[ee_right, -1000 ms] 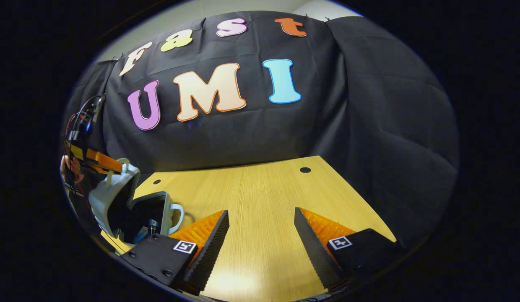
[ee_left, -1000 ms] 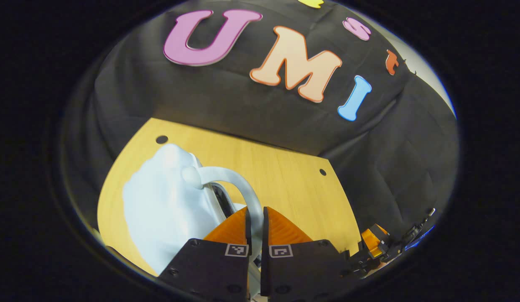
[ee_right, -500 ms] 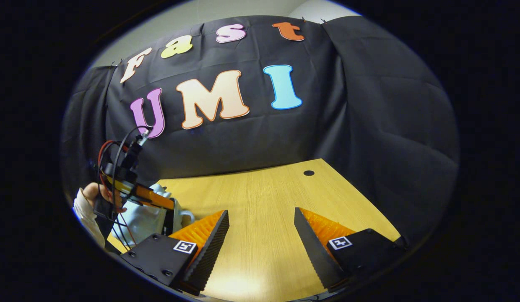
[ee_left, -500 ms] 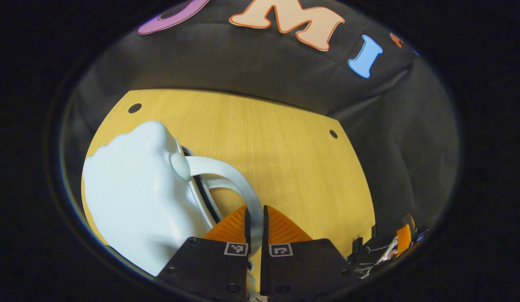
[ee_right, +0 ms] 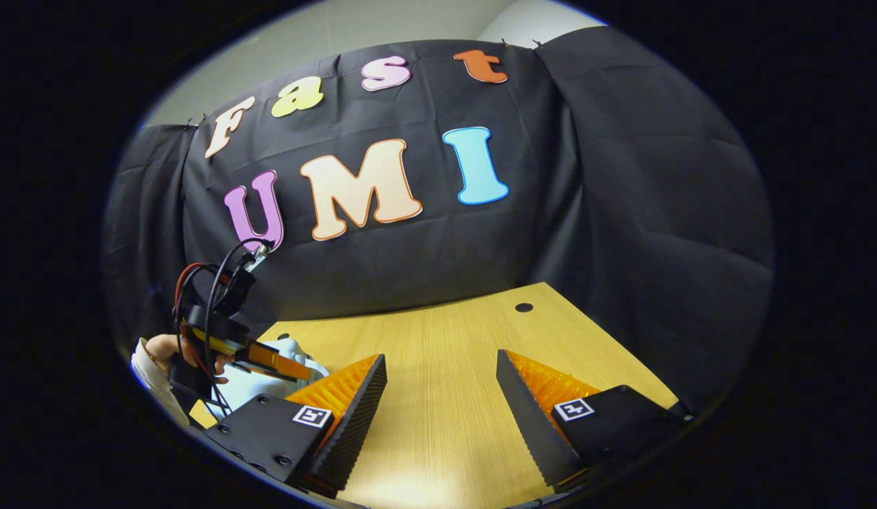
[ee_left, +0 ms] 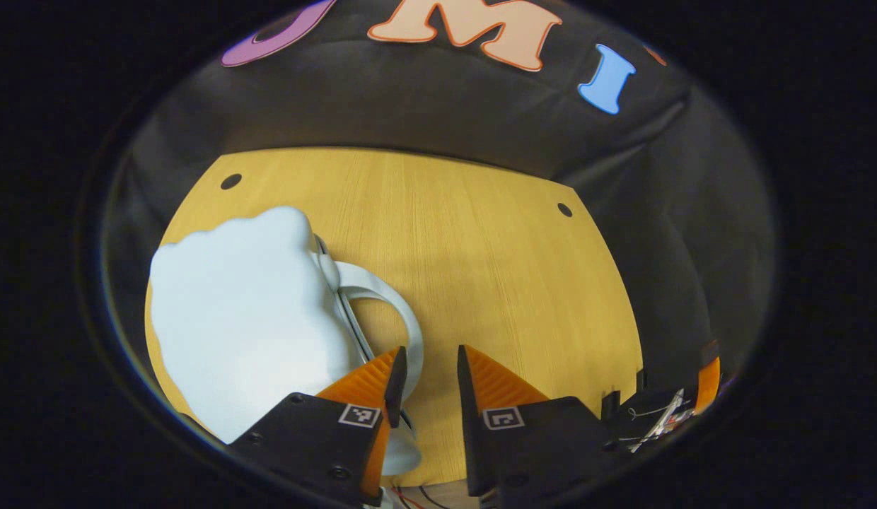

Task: First open the suitcase, pack the skin care products into it, and then close the suitcase.

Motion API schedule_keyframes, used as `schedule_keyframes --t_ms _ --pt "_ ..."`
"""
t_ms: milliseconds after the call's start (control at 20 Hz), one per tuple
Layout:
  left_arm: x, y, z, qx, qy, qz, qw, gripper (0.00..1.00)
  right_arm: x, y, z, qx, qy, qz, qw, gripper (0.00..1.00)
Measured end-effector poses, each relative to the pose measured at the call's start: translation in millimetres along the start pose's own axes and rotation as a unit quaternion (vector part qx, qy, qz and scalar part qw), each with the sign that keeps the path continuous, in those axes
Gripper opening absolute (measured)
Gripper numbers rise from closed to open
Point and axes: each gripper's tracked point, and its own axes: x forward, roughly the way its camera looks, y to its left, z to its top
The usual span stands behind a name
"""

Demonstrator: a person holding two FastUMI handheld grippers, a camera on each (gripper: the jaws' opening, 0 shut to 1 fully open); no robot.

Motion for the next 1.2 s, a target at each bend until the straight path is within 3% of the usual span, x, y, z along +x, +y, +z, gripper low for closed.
schedule_keyframes --t_ms 100,150,250,300,400,750,800,850,900,1200 --pt "-12.5 -11.7 -1.5 0.027 -0.019 0.011 0.999 0.57 -2.6 0.0 2.2 0.003 -0.005 0.004 1.000 0.98" --pt "-22.4 -15.4 -4.3 0.037 -0.029 0.018 0.999 0.60 -4.0 -0.1 2.6 0.005 -0.006 0.006 1.000 0.98" --pt "-39.9 -23.9 -13.2 0.040 -0.048 0.026 0.998 0.80 -7.3 1.1 1.6 0.008 -0.007 0.010 1.000 0.98" --pt "-49.0 -27.4 -18.9 0.039 -0.052 0.029 0.997 0.80 -11.5 1.3 0.8 0.008 -0.008 0.013 1.000 0.98" --pt "-61.1 -33.8 -31.5 0.041 -0.055 0.035 0.997 0.95 -15.9 2.8 -0.7 0.006 -0.009 0.018 1.000 0.98" --pt "-84.1 -30.6 -58.1 0.067 -0.053 0.047 0.995 0.95 -31.4 6.7 -4.7 0.006 -0.003 0.019 1.000 0.98" --pt "-86.4 -29.8 -60.7 0.069 -0.050 0.046 0.995 0.95 -34.1 8.6 -3.7 0.007 -0.004 0.017 1.000 0.93" --pt "-88.2 -27.5 -61.4 0.071 -0.049 0.045 0.995 0.95 -36.5 10.4 -4.8 0.007 -0.005 0.014 1.000 0.98" --pt "-91.0 -26.2 -63.2 0.071 -0.047 0.043 0.995 0.95 -38.6 13.1 -5.6 0.008 -0.006 0.011 1.000 0.93" --pt "-103.4 -17.9 -60.1 0.089 -0.059 0.024 0.994 0.96 -51.5 34.0 -15.7 0.013 -0.009 -0.007 1.000 0.98"
